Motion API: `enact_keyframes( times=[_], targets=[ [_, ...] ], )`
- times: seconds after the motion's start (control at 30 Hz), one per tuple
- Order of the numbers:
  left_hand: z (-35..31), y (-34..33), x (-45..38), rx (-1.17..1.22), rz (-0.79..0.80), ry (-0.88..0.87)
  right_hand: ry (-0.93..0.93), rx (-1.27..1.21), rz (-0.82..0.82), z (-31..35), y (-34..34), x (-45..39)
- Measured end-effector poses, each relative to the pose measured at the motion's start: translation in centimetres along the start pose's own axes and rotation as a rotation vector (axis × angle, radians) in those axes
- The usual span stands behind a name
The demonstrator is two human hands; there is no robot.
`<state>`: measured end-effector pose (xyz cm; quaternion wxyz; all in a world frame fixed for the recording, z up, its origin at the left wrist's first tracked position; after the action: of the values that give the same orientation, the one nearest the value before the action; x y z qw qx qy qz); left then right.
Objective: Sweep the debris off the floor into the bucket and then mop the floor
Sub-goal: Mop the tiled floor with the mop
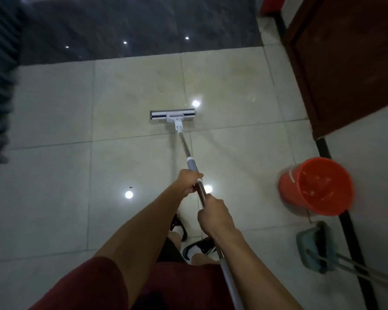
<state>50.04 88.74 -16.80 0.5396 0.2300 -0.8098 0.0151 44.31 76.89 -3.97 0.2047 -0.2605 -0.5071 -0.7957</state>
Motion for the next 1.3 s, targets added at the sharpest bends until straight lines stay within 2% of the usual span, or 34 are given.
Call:
enact_keyframes(
  times=[0.27,0.47,0.8,1.07,1.3],
  targets=[
    [-3.5,13.1,-5.9,0.202,-0.115,0.044,0.172,0.157,0.09,13.0,-3.6,-2.9],
    [-4.8,19.1,-9.5,0.356,-0.165,0.114,0.246,0.231,0.137,19.2,-5.8,-5.2],
    [-9.3,20.6,-14.3,0.514,-0.233,0.212,0.353,0.372,0.169,25.2,-5.5,-12.6],
    [-14.7,20.0,-17.7,0.561,-0.247,0.26,0.357,0.413,0.209,27.8,-3.7,-19.2],
    [-19.5,23.6,-21.4,0.519,-0.277,0.257,0.353,0.448,0.208,34.2,-4.3,-23.3]
  ],
)
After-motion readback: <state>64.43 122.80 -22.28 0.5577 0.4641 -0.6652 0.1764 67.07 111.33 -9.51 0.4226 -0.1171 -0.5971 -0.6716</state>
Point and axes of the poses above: each hand's wrist, its own x-axis away from the middle knuckle, its own y-axis out of the back of the hand, z = x × y, the point moved 3 cm from there along -x, towards the middle knuckle, and after that the axes turned 10 degrees about -z, right-handed, at the moved point
